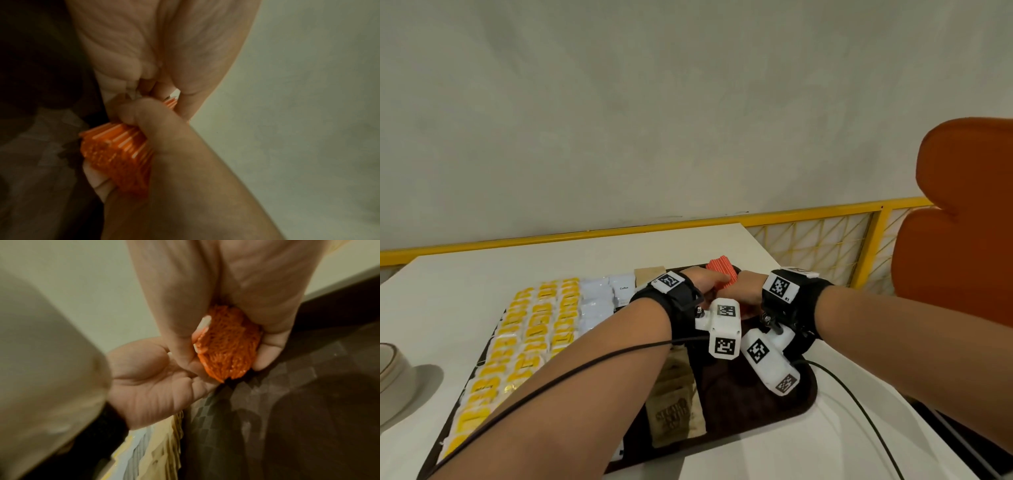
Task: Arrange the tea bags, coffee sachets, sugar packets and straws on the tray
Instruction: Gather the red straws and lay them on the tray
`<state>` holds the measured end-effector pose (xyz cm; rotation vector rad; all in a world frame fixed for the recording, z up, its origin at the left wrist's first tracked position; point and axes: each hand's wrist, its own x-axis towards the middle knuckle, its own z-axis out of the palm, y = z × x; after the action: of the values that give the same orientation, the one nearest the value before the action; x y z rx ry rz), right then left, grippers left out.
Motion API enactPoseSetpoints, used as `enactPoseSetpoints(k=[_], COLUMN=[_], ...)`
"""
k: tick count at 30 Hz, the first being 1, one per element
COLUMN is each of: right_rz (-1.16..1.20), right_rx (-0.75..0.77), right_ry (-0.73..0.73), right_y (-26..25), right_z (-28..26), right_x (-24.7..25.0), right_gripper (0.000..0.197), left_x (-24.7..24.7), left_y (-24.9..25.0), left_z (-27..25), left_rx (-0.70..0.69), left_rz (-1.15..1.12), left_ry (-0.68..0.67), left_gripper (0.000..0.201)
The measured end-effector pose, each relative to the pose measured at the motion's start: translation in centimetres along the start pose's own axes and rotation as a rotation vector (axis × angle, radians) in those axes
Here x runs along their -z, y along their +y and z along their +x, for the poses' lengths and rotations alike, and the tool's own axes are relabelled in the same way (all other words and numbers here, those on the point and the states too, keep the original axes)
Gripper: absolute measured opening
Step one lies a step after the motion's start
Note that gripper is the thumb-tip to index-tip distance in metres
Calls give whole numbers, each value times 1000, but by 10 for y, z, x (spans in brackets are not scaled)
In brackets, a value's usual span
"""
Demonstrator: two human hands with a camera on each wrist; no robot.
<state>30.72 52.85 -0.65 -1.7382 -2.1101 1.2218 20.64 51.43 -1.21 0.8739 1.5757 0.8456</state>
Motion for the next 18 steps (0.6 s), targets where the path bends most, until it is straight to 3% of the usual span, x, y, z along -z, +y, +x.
enactPoseSetpoints(k=[7, 12, 18], right_rz=[-297, -261, -425], right_rx=[-3, 64, 89], right_ry=[146, 44, 140], right_y=[-4, 0, -1], right_z=[0, -4, -9], right_x=[1, 10, 17], right_gripper=[32, 27, 35], left_x=[-1, -2, 4], left_y=[1, 1, -3], left_z=[7, 4, -1], left_rx=[-90, -143, -104], left_rz=[144, 146, 88], left_ry=[66, 112, 118], left_gripper=[33, 34, 36])
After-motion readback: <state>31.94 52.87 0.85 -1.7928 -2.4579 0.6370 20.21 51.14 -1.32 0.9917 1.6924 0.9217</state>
